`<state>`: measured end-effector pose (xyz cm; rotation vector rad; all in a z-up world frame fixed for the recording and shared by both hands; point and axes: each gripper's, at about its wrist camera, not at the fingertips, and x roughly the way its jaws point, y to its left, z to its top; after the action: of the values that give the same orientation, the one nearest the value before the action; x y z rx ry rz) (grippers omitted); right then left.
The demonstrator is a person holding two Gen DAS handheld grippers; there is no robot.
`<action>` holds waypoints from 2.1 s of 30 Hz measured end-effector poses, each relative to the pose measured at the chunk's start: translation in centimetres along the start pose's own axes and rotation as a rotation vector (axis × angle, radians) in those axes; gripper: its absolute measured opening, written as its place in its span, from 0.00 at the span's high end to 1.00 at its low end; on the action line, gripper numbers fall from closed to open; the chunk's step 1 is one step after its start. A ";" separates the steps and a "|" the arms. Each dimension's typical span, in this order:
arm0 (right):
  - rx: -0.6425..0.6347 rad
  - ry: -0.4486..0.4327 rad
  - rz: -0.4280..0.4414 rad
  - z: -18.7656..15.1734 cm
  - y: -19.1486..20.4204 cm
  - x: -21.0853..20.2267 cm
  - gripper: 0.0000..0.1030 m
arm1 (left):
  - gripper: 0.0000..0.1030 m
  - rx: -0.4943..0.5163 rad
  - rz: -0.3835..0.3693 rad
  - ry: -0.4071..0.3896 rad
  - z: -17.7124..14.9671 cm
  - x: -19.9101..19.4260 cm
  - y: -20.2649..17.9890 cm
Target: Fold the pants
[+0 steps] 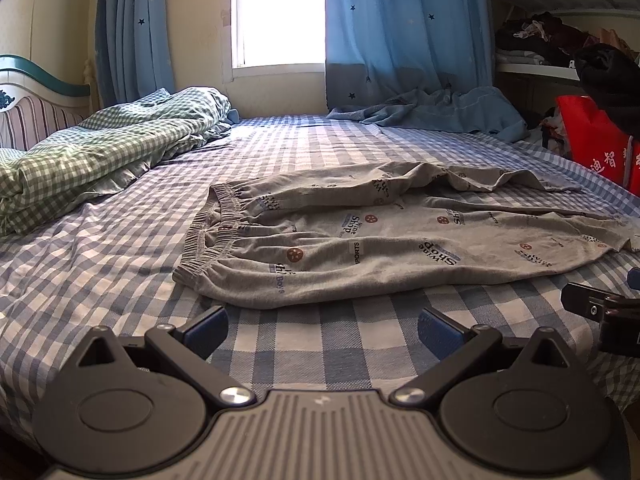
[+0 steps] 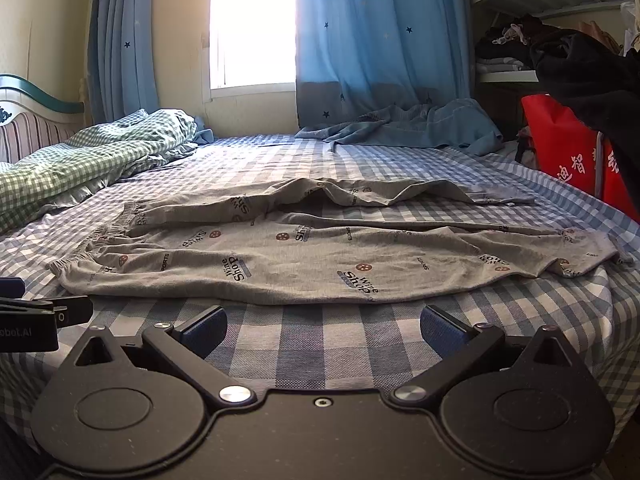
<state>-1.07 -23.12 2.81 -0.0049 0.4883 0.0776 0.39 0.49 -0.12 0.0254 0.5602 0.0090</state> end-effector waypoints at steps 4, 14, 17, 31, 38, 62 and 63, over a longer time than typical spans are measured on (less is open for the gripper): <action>-0.001 0.002 -0.001 0.0 0.1 0.1 0.01 | 0.00 0.001 0.003 0.003 -0.1 0.1 0.0; -0.004 0.006 -0.003 0.0 0.1 0.3 0.01 | 0.00 0.002 0.004 0.005 -0.2 0.2 0.0; -0.005 0.011 -0.003 -0.4 0.1 0.7 0.01 | 0.00 0.002 0.004 0.007 -0.2 0.3 -0.1; -0.010 0.031 -0.006 -0.3 0.2 0.9 0.01 | 0.00 -0.005 -0.002 0.029 -0.5 1.0 0.2; -0.010 0.044 -0.015 -0.1 0.2 1.5 0.01 | 0.00 -0.018 -0.019 0.059 -0.3 1.6 0.6; -0.171 -0.006 0.382 17.4 -7.2 17.7 0.00 | 0.00 -0.064 -0.124 0.042 18.5 16.8 10.9; -0.194 -0.003 0.384 18.6 -7.7 19.2 0.00 | 0.00 -0.039 -0.123 0.052 19.4 18.3 10.8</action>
<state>25.13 -28.98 10.12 -0.1014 0.4725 0.5006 26.22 11.17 6.91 -0.0471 0.6123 -0.0992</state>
